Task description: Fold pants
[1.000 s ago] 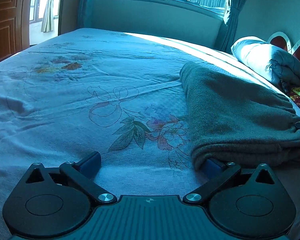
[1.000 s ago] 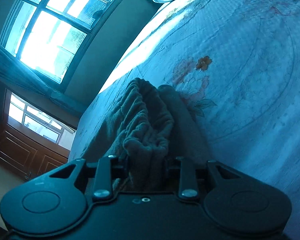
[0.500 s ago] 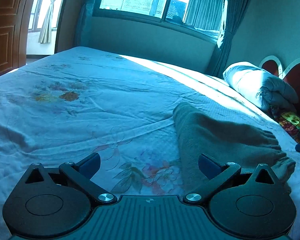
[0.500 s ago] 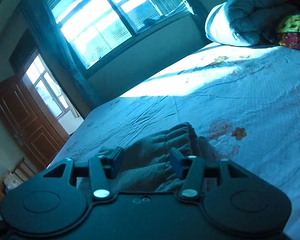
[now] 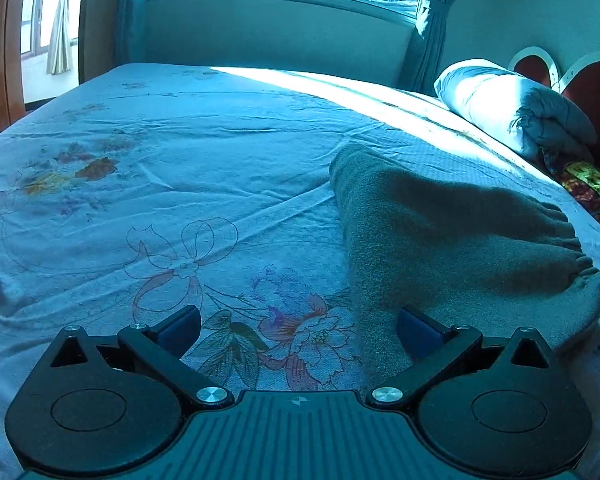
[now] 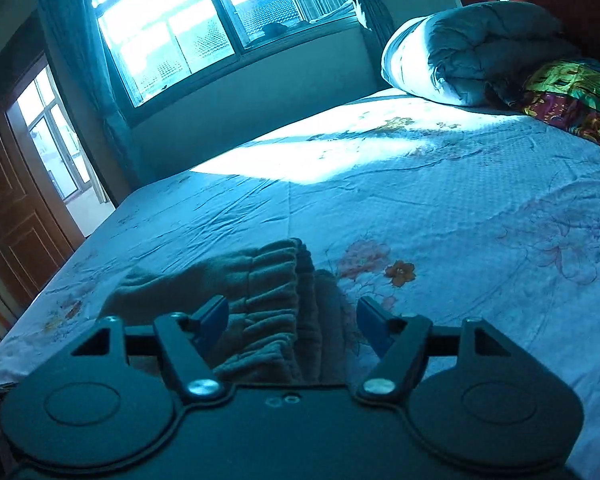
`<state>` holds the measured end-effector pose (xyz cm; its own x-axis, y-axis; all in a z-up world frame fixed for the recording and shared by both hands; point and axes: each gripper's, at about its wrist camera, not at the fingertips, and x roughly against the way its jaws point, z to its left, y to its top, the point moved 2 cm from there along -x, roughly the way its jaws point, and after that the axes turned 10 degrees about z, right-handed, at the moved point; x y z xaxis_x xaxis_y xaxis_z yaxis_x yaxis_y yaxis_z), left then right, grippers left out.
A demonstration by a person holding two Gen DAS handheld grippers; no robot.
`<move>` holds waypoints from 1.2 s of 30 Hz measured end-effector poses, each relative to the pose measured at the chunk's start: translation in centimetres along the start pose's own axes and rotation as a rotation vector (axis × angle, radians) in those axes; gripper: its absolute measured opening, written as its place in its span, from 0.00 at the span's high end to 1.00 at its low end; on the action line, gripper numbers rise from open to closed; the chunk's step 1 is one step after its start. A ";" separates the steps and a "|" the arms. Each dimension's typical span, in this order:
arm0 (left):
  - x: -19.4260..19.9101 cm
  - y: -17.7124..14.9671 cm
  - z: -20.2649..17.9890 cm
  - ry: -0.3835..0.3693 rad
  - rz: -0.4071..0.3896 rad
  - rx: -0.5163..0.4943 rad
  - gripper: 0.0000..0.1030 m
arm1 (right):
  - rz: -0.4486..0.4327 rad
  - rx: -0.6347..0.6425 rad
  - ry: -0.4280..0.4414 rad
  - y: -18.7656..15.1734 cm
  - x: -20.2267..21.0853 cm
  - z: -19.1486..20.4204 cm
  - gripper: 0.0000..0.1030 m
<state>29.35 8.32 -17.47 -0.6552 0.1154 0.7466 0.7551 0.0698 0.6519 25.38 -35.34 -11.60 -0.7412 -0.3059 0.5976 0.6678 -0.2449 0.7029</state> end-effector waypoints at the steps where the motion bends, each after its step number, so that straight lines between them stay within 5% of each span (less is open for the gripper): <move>1: -0.1 0.1 0.1 -0.001 -0.003 0.008 0.00 | 0.011 -0.028 0.022 -0.1 -0.3 -0.5 0.32; 4: -0.4 0.7 0.2 -0.018 -0.026 0.035 0.00 | 0.042 -0.135 0.082 -0.5 -1.7 -1.8 0.27; 11: -3.2 2.4 0.9 -0.164 0.060 0.151 0.00 | 0.137 -0.375 0.211 -1.8 -4.8 -5.2 0.22; 18: -5.3 3.3 0.6 -0.269 0.074 0.217 0.00 | 0.125 -0.391 0.221 -1.4 -5.2 -5.4 0.25; 21: -5.2 4.5 1.0 -0.275 0.054 0.243 0.00 | -0.021 -0.330 0.201 0.3 -2.9 -4.7 0.24; 25: -4.9 7.5 0.3 -0.168 -0.014 0.179 0.00 | -0.042 -0.205 0.151 2.7 -3.1 -2.2 0.23; 32: -6.7 11.0 -2.4 -0.027 -0.027 0.060 0.00 | 0.068 0.162 0.062 7.5 -8.1 7.2 0.26; 36: -7.4 11.4 -3.6 0.006 -0.024 0.000 0.00 | 0.135 0.310 0.023 7.3 -11.7 11.8 0.47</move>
<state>42.77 4.73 -15.10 -0.6736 0.1072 0.7313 0.7388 0.0729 0.6699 38.11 -22.73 -8.93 -0.6435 -0.3377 0.6869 0.7047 0.0891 0.7039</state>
